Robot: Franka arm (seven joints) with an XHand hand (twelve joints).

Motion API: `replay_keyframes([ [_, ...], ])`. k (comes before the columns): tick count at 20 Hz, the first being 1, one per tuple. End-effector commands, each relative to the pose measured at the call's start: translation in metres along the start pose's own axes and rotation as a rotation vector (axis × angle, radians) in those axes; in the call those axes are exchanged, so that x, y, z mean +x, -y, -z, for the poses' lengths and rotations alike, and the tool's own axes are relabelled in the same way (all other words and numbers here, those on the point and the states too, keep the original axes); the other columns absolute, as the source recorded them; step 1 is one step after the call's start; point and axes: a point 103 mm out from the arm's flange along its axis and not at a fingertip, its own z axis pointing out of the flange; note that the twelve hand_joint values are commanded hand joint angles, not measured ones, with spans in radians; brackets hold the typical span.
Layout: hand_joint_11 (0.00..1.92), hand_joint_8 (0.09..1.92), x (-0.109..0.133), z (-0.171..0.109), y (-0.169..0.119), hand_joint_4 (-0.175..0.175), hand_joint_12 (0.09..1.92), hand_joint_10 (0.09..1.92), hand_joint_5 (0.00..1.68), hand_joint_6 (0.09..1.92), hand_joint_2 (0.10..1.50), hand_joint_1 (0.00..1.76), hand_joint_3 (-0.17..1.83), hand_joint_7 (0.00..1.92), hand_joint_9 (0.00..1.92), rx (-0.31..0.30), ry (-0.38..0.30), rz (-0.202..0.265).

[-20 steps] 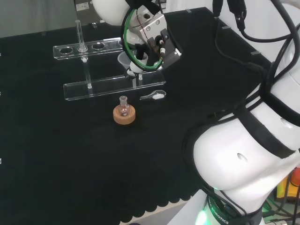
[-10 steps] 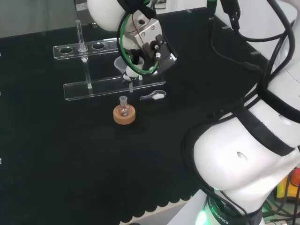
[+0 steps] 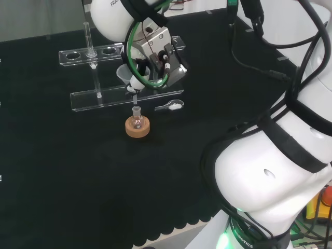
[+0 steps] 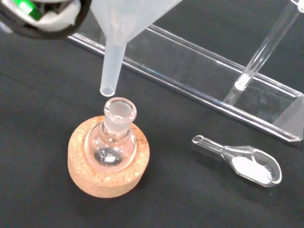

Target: Place the funnel on the round-bottom flask.

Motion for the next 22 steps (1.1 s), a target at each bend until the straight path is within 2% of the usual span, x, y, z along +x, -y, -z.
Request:
replay_keyframes([
  [1,0.77,1.21,0.003,-0.004,-0.005,-0.118,1.08,0.94,0.72,1.09,0.67,0.93,0.62,0.67,1.07,-0.01,0.008,0.006],
  [10,0.77,1.21,0.004,-0.011,-0.013,-0.119,1.08,0.94,0.72,1.08,0.67,0.93,0.62,0.66,1.07,-0.007,0.009,0.001],
  [12,0.77,1.21,0.004,-0.015,-0.016,-0.119,1.08,0.94,0.72,1.08,0.67,0.93,0.62,0.67,1.07,-0.007,0.011,-0.016],
  [22,0.77,1.2,0.002,-0.023,-0.022,-0.119,1.08,0.94,0.71,1.08,0.67,0.93,0.62,0.66,1.07,0.006,0.015,-0.006],
])
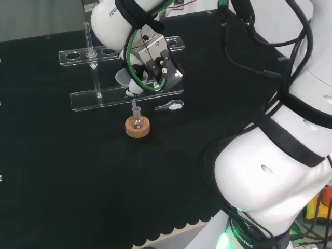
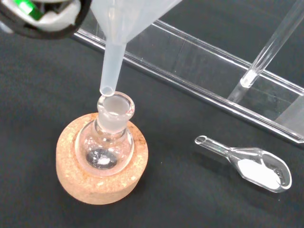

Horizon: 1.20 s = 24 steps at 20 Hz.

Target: Place the funnel on the round-bottom flask.

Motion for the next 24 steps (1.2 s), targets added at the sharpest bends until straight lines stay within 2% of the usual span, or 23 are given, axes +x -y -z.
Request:
replay_keyframes([
  [1,0.77,1.2,-0.001,-0.003,-0.002,-0.119,1.08,0.94,0.71,1.08,0.67,0.93,0.62,0.66,1.07,0.007,0.0,-0.002],
  [24,0.77,1.19,-0.008,-0.021,-0.012,-0.119,1.08,0.94,0.71,1.08,0.67,0.92,0.62,0.66,1.06,0.015,0.006,0.003],
])
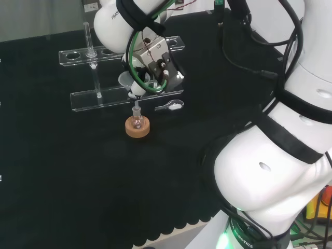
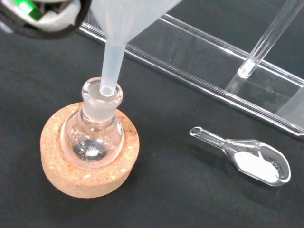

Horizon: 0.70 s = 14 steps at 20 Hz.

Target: Place the funnel on the round-bottom flask.

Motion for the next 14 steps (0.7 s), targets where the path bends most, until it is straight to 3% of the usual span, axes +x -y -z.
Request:
replay_keyframes([
  [1,0.77,1.19,-0.0019,-0.0039,-0.0039,-0.119,1.08,0.94,0.71,1.08,0.67,0.92,0.62,0.66,1.06,-0.004,0.008,0.004],
  [14,0.77,1.19,0.0065,-0.006,-0.0065,-0.12,1.08,0.94,0.71,1.08,0.67,0.92,0.62,0.66,1.06,0.006,0.004,0.009],
])
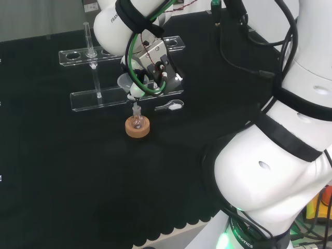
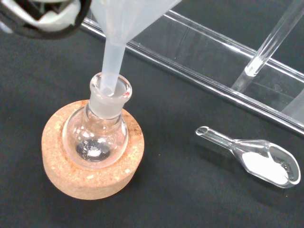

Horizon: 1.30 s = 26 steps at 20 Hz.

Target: Place the funnel on the round-bottom flask.

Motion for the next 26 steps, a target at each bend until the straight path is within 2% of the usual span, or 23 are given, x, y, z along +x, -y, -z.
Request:
replay_keyframes([
  [1,0.77,1.19,0.002,0.0,-0.001,-0.12,1.08,0.94,0.71,1.08,0.67,0.92,0.62,0.66,1.06,0.006,0.006,0.002],
  [15,0.77,1.19,0.002,-0.014,0.001,-0.12,1.08,0.94,0.71,1.08,0.67,0.92,0.62,0.65,1.06,0.009,-0.013,0.003],
  [21,0.77,1.19,0.006,-0.014,0.0,-0.12,1.08,0.94,0.71,1.08,0.67,0.92,0.62,0.65,1.06,0.023,0.006,0.005],
  [26,0.77,1.19,0.006,-0.015,0.0,-0.119,1.08,0.94,0.71,1.08,0.67,0.92,0.63,0.65,1.06,0.029,-0.003,0.007],
])
